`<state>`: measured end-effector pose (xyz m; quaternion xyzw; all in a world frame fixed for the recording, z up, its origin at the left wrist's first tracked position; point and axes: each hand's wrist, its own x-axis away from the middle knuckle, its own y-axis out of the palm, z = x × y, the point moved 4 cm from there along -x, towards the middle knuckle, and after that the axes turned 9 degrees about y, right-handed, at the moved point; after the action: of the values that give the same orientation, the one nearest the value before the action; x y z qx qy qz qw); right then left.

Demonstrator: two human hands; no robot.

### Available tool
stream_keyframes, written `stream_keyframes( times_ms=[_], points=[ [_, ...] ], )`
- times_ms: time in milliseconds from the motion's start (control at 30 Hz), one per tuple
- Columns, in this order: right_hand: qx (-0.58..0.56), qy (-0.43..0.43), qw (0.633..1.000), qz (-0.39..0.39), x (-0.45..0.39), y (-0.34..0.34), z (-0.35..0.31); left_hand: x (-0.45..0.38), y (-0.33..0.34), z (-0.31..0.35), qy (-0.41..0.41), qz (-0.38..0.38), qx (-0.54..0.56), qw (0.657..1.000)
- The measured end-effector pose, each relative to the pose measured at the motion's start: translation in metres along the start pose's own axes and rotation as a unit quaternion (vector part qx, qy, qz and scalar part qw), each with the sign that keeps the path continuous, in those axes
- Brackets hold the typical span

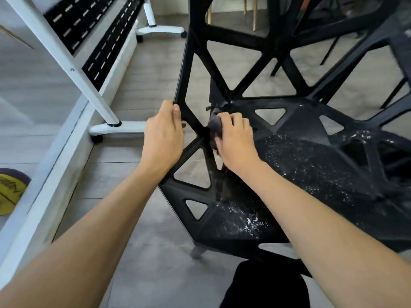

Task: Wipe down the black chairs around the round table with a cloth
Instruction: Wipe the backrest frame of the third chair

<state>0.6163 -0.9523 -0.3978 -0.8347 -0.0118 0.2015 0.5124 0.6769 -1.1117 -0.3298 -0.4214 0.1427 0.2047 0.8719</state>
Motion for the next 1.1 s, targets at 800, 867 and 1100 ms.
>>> stream_keyframes(
  times_ms=[800, 867, 1100],
  points=[
    [0.008, 0.017, 0.994, -0.108, -0.107, 0.01, -0.009, -0.007, 0.001, 0.005, 0.016, 0.01, -0.085, 0.996],
    [-0.049, 0.011, 0.992, -0.114, -0.093, 0.011, -0.008, -0.009, 0.001, 0.005, 0.008, 0.01, -0.092, 0.996],
    [-0.045, -0.093, 0.994, -0.046, -0.044, 0.005, -0.007, -0.008, 0.003, 0.011, 0.01, 0.007, -0.13, 0.991]
  ],
)
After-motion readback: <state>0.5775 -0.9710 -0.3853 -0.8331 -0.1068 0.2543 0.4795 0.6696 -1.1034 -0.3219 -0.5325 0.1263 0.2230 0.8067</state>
